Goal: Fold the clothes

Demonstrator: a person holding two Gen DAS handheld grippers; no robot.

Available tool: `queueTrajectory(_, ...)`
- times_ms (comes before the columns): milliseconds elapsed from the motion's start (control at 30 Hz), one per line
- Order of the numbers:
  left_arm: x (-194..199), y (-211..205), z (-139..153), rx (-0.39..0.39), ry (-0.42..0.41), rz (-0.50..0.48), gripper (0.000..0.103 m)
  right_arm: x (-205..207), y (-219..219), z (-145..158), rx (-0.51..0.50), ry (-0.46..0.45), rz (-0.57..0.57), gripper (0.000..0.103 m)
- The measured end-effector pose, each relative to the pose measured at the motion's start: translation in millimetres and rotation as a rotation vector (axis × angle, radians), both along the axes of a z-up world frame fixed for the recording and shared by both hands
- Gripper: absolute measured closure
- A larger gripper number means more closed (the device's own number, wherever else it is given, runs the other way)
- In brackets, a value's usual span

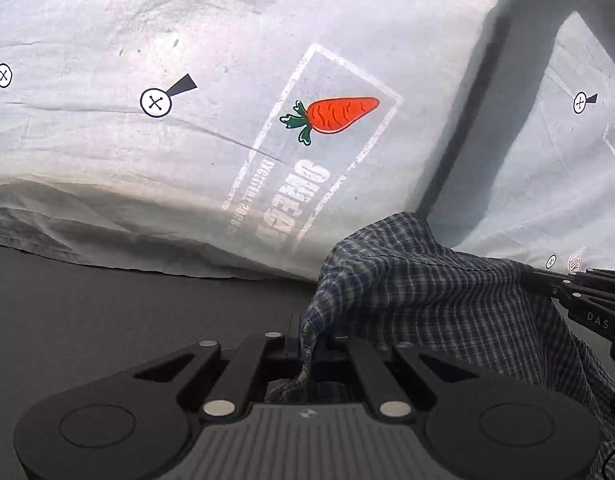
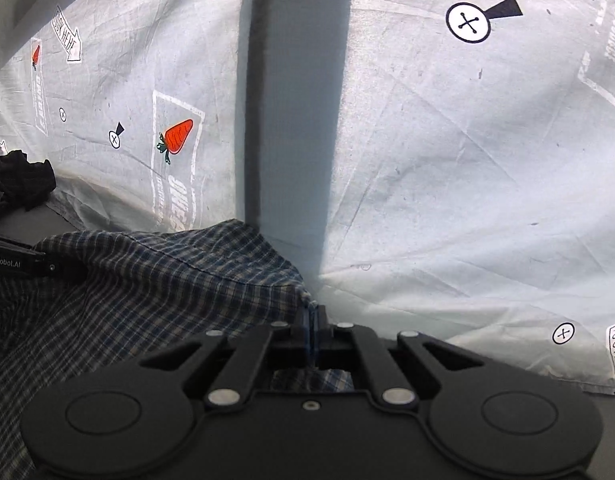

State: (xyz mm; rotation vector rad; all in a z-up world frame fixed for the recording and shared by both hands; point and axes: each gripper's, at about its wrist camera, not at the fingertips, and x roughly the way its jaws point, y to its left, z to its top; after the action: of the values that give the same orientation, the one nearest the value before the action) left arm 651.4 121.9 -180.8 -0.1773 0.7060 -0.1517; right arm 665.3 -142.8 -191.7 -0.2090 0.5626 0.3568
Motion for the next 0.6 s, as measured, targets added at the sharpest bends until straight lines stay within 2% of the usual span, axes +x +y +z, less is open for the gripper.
queueTrajectory(167, 13.0, -0.1, -33.2, 0.021, 0.074, 0.033, 0.100, 16.1, 18.2, -40.5, -0.071, 0.068, -0.015, 0.101)
queueTrajectory(267, 16.1, 1.6, -34.0, 0.020, 0.071, 0.041, 0.098, 21.6, 24.3, -56.4, -0.091, 0.109, -0.034, 0.100)
queueTrajectory(367, 22.8, 5.1, -27.1, 0.015, 0.089, 0.036, 0.094, 26.5, 23.3, -61.0, -0.071, 0.150, -0.065, 0.097)
queueTrajectory(400, 24.3, 5.7, -23.7, 0.024, 0.097, 0.042, 0.086, 26.5, 22.9, -59.4, -0.081, 0.148, -0.077, 0.085)
queueTrajectory(433, 24.2, 6.1, -19.6, 0.045, 0.097, 0.059, 0.067, 26.3, 22.7, -57.5, -0.097, 0.147, -0.090, 0.075)
queueTrajectory(467, 22.4, 6.8, -16.1, 0.069, 0.090, 0.081, 0.059, 22.9, 20.9, -53.9, -0.114, 0.132, -0.105, 0.055)
queueTrajectory(500, 19.0, 8.8, -11.2, 0.083, 0.076, 0.103, 0.048, 17.6, 17.4, -48.0, -0.119, 0.111, -0.113, 0.050)
queueTrajectory(600, -0.3, 20.8, 8.8, 0.041, 0.042, 0.154, 0.044, -4.3, -3.3, -26.3, -0.066, 0.096, -0.153, 0.047)
